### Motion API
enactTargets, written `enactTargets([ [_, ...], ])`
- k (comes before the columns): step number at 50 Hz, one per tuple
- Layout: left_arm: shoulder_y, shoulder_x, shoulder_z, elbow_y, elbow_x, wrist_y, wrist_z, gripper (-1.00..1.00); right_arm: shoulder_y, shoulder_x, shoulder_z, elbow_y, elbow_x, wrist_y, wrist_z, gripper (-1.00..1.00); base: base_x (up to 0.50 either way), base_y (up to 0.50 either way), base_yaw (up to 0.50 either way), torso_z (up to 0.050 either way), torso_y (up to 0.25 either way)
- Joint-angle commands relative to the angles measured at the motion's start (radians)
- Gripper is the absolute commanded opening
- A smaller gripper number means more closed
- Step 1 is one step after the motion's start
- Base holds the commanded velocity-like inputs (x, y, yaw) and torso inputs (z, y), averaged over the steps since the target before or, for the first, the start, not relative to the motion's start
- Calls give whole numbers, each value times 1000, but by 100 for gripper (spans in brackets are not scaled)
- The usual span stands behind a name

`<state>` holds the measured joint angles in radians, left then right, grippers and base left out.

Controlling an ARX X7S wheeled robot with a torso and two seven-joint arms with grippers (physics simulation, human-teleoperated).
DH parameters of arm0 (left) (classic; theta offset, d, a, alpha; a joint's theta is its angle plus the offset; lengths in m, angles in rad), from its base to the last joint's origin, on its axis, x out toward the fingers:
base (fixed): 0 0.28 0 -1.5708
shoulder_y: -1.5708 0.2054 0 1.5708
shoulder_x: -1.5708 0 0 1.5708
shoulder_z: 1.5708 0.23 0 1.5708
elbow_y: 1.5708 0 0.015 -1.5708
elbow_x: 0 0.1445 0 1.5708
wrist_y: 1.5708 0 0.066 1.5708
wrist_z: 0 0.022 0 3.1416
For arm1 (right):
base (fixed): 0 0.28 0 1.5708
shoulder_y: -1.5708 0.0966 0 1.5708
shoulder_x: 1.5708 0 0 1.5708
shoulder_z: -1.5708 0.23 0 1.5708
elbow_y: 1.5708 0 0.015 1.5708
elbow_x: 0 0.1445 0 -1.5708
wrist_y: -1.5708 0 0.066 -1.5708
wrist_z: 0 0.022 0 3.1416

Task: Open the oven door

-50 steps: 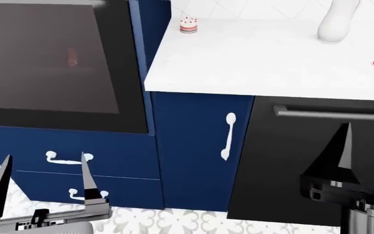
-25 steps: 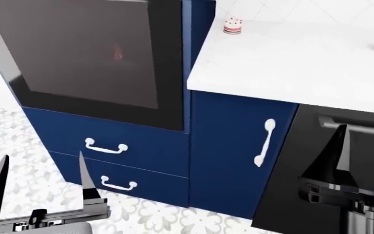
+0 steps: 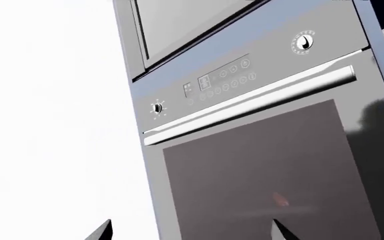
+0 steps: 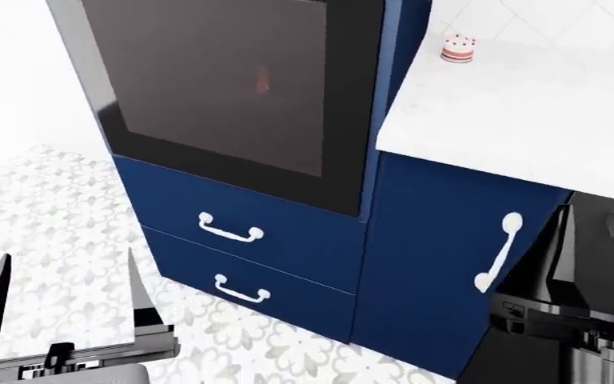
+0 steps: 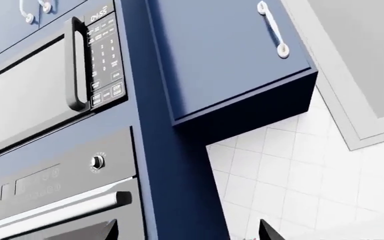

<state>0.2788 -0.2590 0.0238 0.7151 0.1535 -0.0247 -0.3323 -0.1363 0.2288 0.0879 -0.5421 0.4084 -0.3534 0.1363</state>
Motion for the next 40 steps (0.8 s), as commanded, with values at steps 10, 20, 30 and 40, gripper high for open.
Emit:
enactTargets([
  [10, 6, -10, 1, 6, -2, 1, -12, 100, -2, 8, -8, 3, 2, -8, 7, 100, 0, 0, 500, 0, 0],
  [20, 1, -12, 5, 3, -2, -2, -17, 100, 1, 13, -13, 6, 4, -11, 10, 100, 0, 0, 500, 0, 0],
  [30, -1, -17, 6, 4, -5, -6, -22, 100, 1, 17, -14, 6, 5, -13, 15, 100, 0, 0, 500, 0, 0],
  [40, -3, -21, 8, 1, -8, -7, -25, 100, -2, 21, -16, 3, 5, -14, 21, 100, 0, 0, 500, 0, 0],
])
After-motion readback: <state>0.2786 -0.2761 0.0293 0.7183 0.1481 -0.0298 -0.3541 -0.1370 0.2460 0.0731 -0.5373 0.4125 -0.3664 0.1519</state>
